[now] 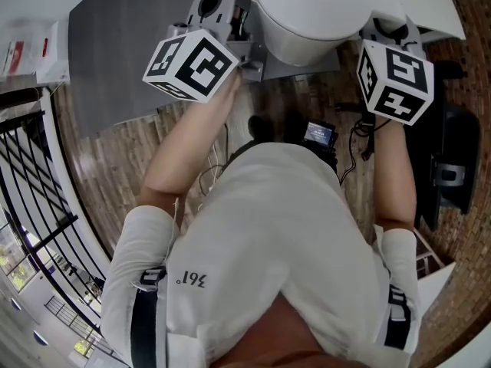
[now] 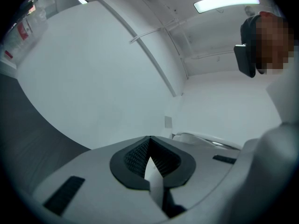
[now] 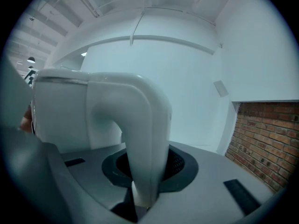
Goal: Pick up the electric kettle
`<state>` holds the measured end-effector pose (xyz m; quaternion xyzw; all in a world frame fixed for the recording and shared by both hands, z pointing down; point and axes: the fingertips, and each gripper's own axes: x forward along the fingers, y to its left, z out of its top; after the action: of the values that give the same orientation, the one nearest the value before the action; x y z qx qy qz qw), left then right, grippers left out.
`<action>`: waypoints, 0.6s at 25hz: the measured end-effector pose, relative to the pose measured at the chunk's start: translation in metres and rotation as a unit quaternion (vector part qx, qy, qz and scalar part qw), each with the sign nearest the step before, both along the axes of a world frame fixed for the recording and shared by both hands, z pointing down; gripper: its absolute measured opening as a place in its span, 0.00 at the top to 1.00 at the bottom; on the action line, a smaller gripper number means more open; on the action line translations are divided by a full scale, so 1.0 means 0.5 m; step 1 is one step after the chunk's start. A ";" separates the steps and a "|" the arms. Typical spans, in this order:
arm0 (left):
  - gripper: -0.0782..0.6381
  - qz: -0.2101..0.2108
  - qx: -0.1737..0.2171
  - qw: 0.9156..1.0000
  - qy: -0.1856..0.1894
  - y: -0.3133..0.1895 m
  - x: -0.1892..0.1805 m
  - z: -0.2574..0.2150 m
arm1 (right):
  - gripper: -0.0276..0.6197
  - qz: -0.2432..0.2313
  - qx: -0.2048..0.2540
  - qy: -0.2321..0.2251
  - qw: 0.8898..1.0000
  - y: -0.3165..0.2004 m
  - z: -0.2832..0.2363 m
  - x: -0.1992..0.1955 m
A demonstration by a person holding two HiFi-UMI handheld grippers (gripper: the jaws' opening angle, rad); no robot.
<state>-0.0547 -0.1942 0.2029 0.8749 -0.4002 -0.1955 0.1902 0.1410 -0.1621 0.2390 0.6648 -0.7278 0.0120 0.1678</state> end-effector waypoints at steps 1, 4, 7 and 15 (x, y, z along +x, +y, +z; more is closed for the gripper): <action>0.89 0.000 0.001 1.000 0.000 0.006 0.000 -0.003 | 0.83 0.000 0.001 0.000 1.000 0.006 -0.002 0.000; 0.89 0.002 0.006 1.000 -0.001 0.023 0.001 -0.010 | 0.83 0.000 0.002 -0.004 1.000 0.023 -0.006 0.000; 0.89 0.004 0.004 1.000 -0.002 0.040 0.007 -0.012 | 0.83 -0.001 0.003 -0.005 1.000 0.039 -0.008 0.005; 0.89 -0.002 0.002 1.000 0.000 0.090 0.019 -0.010 | 0.83 -0.014 0.004 -0.007 1.000 0.080 -0.005 0.018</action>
<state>-0.0450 -0.1489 0.1981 0.8744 -0.4014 -0.1967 0.1885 0.1498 -0.1222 0.2363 0.6552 -0.7382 0.0115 0.1601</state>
